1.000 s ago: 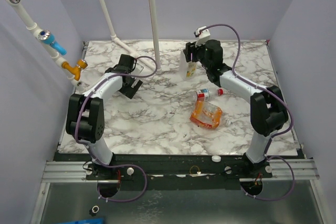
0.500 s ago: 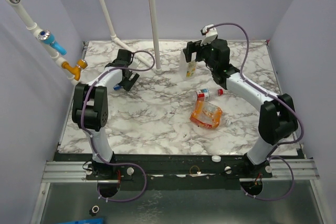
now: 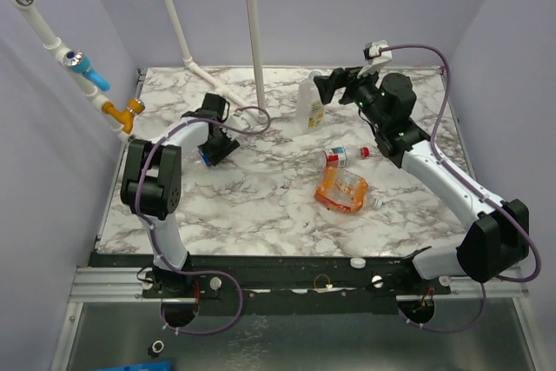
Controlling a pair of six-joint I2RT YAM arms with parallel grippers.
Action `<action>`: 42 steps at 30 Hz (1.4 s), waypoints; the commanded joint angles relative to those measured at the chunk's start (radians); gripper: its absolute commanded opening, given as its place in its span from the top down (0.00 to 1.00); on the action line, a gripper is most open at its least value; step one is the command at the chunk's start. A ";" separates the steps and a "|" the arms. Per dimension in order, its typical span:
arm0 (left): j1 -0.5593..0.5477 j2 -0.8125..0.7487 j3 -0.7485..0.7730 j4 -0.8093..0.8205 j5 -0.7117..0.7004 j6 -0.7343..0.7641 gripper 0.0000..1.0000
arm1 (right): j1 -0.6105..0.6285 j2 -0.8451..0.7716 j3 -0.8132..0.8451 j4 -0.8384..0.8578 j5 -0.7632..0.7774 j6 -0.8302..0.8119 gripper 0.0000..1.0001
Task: Unscrew the bottle caps
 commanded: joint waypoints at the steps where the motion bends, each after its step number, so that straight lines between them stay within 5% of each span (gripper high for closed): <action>1: -0.122 -0.141 -0.112 -0.214 0.272 0.120 0.42 | 0.005 -0.047 -0.026 -0.034 -0.057 0.043 0.00; 11: -0.473 -0.395 -0.348 -0.268 0.261 0.465 0.45 | 0.006 -0.081 -0.070 -0.055 -0.077 0.068 0.01; 17: -0.536 -0.442 -0.390 -0.250 0.246 0.746 0.44 | 0.007 -0.090 -0.092 -0.069 -0.077 0.078 0.01; 24: -0.551 -0.506 -0.538 -0.041 0.255 1.232 0.42 | 0.007 -0.111 -0.118 -0.092 -0.076 0.099 0.00; 28: -0.551 -0.499 -0.552 0.027 0.292 1.387 0.31 | 0.007 -0.121 -0.129 -0.102 -0.079 0.106 0.00; 31: -0.551 -0.498 -0.549 0.079 0.326 1.393 0.02 | 0.007 -0.117 -0.126 -0.108 -0.086 0.115 0.00; 42: -0.562 -0.625 -0.437 0.100 0.317 0.879 0.01 | 0.008 -0.108 -0.126 -0.111 -0.091 0.122 0.00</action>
